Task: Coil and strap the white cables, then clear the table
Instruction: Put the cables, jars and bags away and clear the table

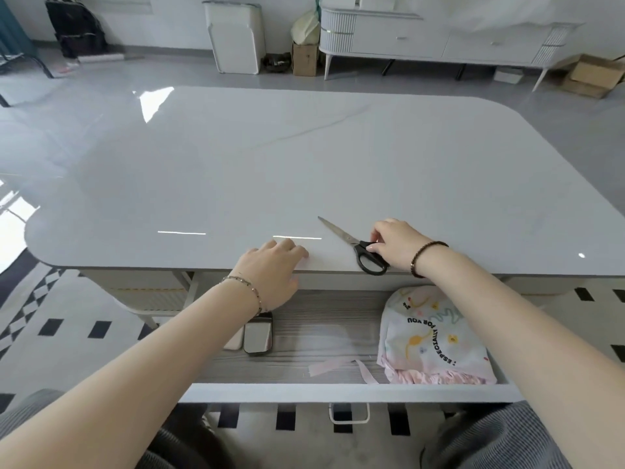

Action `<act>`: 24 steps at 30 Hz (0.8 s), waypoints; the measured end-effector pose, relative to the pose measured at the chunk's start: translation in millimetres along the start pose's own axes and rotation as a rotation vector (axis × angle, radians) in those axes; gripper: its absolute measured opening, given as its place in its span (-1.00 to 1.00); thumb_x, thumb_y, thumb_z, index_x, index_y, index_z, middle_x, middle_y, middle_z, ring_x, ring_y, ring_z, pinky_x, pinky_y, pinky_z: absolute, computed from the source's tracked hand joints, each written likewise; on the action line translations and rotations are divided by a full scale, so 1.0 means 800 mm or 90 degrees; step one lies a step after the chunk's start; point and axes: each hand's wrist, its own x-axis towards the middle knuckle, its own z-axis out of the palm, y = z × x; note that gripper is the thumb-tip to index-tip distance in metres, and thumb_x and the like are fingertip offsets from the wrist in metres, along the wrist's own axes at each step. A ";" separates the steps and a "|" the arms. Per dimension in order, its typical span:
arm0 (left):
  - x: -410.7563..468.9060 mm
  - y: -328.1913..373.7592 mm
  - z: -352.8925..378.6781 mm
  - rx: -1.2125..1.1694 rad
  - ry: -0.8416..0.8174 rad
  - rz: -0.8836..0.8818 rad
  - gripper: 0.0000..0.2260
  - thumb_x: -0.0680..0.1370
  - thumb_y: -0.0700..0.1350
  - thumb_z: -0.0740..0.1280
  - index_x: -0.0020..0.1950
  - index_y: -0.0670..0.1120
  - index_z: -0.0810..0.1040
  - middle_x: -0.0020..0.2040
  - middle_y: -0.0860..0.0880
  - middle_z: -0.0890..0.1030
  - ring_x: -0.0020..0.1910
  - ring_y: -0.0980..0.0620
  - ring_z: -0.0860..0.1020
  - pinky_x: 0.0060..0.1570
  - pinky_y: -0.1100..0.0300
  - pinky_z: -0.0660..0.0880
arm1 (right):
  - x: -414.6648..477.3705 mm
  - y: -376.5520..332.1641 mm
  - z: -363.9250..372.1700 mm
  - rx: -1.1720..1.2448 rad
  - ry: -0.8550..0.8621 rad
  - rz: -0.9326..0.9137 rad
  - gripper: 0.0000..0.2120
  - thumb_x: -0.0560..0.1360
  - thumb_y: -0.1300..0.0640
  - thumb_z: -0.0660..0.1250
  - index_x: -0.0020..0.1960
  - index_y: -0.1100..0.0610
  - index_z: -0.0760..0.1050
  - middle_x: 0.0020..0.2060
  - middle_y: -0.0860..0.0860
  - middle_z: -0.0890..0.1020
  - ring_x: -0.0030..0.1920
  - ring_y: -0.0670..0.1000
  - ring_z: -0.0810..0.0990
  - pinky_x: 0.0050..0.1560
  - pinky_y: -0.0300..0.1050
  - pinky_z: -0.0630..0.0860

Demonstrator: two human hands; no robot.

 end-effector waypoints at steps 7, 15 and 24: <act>-0.017 -0.005 -0.006 -0.017 -0.063 -0.010 -0.56 0.61 -0.03 0.20 0.50 0.09 0.28 0.44 0.06 0.34 0.40 -0.02 0.34 0.23 0.07 0.40 | 0.003 -0.011 -0.007 0.068 -0.106 0.139 -0.80 0.62 0.07 0.30 -0.04 0.21 0.53 -0.28 0.14 0.54 -0.39 0.09 0.48 -0.25 -0.14 0.38; -0.028 -0.020 -0.017 -0.046 -0.129 -0.017 -0.60 0.62 -0.03 0.20 0.47 0.09 0.33 0.41 0.06 0.36 0.40 0.00 0.34 0.31 -0.04 0.41 | -0.026 -0.008 -0.012 0.366 -0.235 0.182 -0.80 0.55 0.17 0.42 -0.12 0.29 0.51 -0.45 0.05 0.40 -0.55 -0.08 0.33 -0.52 -0.25 0.28; -0.042 -0.017 -0.021 -0.013 -0.098 -0.005 -0.64 0.64 -0.04 0.17 0.46 0.06 0.36 0.34 0.05 0.39 0.24 -0.01 0.46 0.12 0.08 0.44 | -0.091 -0.020 0.029 0.114 -0.479 0.052 -0.92 0.61 0.24 0.29 0.02 0.16 0.56 -0.35 -0.01 0.58 -0.52 -0.15 0.40 -0.44 -0.29 0.44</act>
